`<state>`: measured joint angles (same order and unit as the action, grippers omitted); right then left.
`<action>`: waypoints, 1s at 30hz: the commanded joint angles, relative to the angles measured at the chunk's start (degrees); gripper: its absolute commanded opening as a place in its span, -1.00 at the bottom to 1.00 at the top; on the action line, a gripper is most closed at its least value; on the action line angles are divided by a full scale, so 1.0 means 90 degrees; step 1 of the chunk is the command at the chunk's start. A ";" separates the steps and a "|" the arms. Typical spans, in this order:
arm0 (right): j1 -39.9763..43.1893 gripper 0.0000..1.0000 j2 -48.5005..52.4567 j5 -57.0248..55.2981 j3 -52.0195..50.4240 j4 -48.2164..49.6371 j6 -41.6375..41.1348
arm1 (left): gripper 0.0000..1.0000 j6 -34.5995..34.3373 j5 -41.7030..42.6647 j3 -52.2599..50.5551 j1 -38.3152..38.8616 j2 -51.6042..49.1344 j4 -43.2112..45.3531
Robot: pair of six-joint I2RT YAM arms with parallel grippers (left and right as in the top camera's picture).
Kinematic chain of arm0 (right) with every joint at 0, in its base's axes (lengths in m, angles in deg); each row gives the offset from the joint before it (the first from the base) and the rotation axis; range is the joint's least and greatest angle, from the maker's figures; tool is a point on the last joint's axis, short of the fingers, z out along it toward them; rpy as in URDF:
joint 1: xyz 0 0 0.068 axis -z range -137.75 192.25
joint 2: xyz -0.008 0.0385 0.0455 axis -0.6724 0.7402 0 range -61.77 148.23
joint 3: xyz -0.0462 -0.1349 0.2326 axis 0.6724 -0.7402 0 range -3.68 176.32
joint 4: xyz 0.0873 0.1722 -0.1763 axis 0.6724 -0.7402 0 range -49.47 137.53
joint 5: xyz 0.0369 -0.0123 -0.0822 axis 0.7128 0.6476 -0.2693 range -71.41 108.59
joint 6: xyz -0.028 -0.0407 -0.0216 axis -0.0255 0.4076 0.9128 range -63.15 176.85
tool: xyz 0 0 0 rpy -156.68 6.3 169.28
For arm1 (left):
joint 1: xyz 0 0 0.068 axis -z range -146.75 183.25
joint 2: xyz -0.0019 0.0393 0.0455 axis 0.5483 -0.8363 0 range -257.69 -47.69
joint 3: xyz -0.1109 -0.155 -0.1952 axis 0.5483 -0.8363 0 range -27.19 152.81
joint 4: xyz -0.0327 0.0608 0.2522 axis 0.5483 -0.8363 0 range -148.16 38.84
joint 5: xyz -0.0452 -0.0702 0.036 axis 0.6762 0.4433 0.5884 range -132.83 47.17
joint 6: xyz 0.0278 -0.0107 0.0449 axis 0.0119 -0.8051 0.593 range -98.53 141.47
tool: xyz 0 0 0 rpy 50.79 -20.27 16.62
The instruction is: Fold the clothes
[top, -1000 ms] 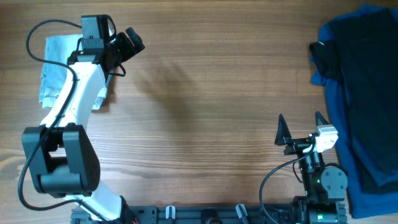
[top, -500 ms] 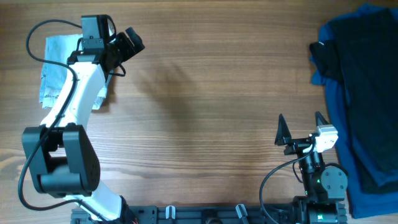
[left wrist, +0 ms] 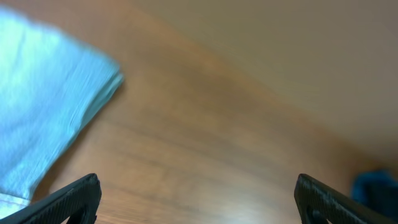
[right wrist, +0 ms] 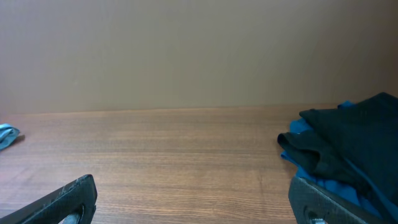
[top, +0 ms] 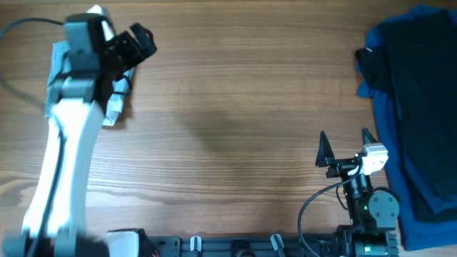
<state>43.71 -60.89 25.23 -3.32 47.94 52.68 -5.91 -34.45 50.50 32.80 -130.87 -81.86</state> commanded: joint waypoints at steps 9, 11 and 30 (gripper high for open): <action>0.0039 0.99 -0.0068 0.0100 -0.0007 0.0019 0.0119 | 1.00 0.0012 -0.0087 0.0019 0.0073 0.3951 -0.0716; 0.0039 0.99 -0.0068 0.0100 -0.0007 0.0019 0.0117 | 1.00 0.0012 -0.0085 0.0019 0.0075 0.4486 -0.0981; 0.0039 1.00 -0.0068 0.0100 -0.0007 0.0019 0.0117 | 1.00 -0.0131 -0.0153 -0.5338 0.0063 0.8575 0.0806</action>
<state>43.71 -60.91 25.23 -3.32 47.94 52.73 -5.93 -35.52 11.48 33.37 -54.54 -81.79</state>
